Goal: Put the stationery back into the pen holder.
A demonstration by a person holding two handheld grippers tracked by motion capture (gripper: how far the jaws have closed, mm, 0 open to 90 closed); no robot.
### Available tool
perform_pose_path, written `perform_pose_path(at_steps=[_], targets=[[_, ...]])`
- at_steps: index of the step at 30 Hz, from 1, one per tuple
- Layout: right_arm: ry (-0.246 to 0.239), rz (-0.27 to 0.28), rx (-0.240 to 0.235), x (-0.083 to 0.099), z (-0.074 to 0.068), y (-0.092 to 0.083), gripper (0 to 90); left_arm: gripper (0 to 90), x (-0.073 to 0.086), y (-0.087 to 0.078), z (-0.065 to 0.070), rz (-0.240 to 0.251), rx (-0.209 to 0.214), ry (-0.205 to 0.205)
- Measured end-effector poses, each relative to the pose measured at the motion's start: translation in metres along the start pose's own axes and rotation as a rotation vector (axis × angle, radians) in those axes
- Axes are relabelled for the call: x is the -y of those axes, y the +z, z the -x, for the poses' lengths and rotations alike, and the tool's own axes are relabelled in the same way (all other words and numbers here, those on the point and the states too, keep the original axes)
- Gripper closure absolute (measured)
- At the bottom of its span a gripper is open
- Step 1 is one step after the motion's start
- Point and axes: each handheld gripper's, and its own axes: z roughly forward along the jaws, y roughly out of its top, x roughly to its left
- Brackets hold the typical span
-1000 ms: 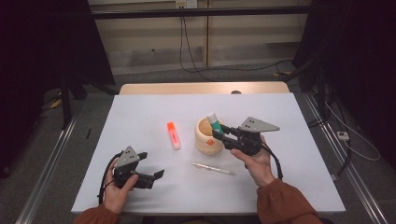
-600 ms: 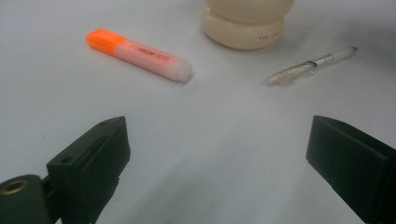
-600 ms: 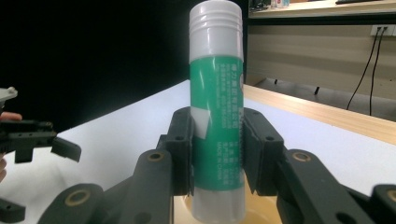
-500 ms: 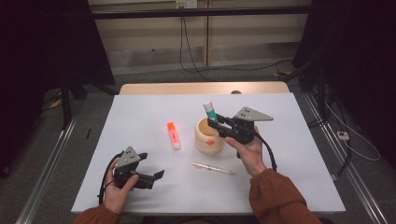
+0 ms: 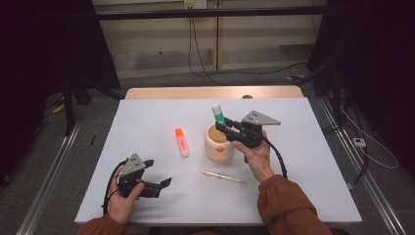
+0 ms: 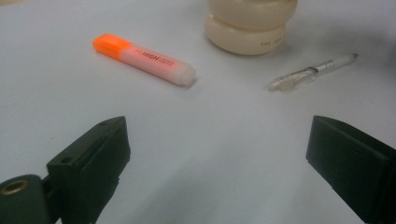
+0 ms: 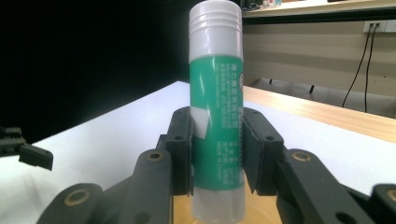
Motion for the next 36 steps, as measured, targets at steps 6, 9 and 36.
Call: perform_pose_path(at_steps=[6, 9, 36], targets=[[-0.013, -0.007, 0.000, 0.003, 0.001, 0.003, 66.6, 6.0, 0.000, 0.000, 0.000, 0.000, 0.002, -0.006], [-0.013, -0.023, -0.002, 0.006, 0.002, 0.005, 66.6, 6.0, 0.000, 0.001, 0.000, -0.003, 0.002, -0.007], [-0.030, -0.116, -0.002, 0.019, 0.006, 0.010, 63.7, 5.9, 0.001, 0.001, 0.002, -0.014, 0.012, -0.009]])
